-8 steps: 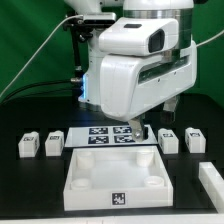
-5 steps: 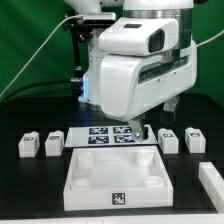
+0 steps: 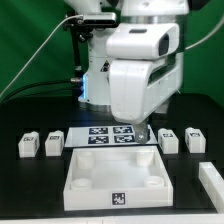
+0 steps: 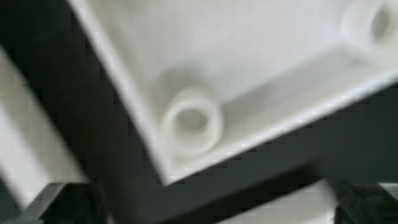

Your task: Assemble one leg

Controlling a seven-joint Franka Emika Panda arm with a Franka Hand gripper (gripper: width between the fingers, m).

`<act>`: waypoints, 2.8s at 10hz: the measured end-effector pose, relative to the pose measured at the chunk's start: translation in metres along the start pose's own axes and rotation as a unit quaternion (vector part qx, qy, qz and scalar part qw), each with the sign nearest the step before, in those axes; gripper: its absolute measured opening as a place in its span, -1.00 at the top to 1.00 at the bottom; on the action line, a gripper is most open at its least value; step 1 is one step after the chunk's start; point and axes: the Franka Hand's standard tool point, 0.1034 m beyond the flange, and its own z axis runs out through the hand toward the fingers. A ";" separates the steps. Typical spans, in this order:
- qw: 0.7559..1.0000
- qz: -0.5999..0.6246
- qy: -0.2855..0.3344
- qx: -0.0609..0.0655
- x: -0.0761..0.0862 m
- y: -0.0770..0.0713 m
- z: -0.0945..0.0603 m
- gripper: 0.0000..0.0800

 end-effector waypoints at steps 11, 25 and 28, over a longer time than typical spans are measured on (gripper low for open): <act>0.986 -0.167 0.013 0.016 -0.064 -0.069 0.084 -0.62; 0.985 -0.172 0.019 0.004 -0.055 -0.060 0.084 0.85; 0.987 -0.157 0.033 -0.011 -0.010 -0.042 0.084 0.85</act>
Offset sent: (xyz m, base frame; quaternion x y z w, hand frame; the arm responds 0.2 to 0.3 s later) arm -0.0452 -0.0115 -0.0328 -0.0262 0.0404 -0.2100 0.9765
